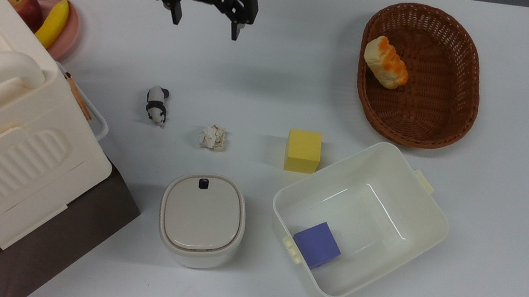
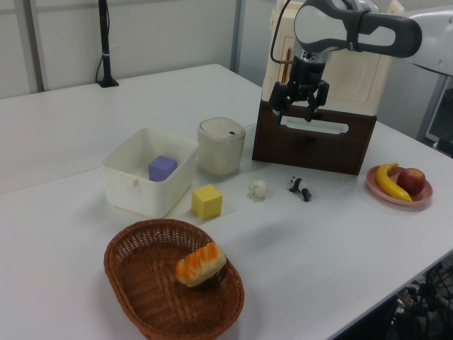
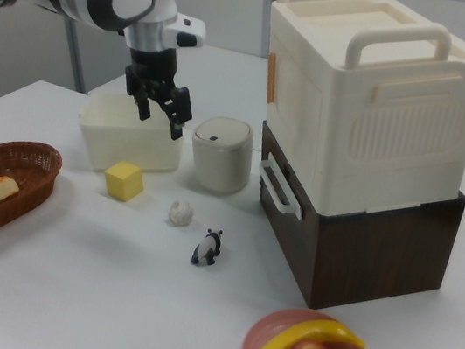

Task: Open the trash can
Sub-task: 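Move the gripper toward the cream trash can and lower it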

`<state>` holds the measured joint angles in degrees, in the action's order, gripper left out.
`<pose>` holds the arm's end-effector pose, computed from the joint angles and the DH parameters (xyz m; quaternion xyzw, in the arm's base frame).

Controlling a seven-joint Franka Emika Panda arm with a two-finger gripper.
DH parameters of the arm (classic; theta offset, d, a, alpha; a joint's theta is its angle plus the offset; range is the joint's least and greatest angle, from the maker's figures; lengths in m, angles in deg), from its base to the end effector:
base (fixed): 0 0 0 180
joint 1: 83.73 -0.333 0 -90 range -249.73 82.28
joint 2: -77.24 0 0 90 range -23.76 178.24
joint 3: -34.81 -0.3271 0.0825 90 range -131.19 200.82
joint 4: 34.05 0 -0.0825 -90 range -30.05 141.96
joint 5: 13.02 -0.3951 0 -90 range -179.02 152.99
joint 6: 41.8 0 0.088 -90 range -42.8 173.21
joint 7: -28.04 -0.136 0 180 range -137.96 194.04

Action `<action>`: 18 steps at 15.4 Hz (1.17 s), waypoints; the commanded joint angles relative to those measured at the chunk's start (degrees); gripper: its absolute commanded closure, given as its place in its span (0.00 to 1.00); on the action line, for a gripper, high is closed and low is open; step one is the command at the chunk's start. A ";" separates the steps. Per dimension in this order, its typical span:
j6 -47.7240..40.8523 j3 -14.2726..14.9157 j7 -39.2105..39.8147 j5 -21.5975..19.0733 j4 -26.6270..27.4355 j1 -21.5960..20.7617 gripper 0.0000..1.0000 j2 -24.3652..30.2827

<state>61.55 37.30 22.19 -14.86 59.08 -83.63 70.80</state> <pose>0.6183 -0.0232 0.5346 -0.9964 0.0765 -0.0326 0.0142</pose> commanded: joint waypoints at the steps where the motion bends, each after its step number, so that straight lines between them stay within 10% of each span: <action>1: 1.95 0.41 1.36 0.78 -1.10 0.35 0.00 -2.61; 18: 8.45 -0.38 2.42 3.77 -0.31 -2.20 0.00 -14.12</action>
<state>68.32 36.66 23.72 -13.23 59.08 -84.41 58.38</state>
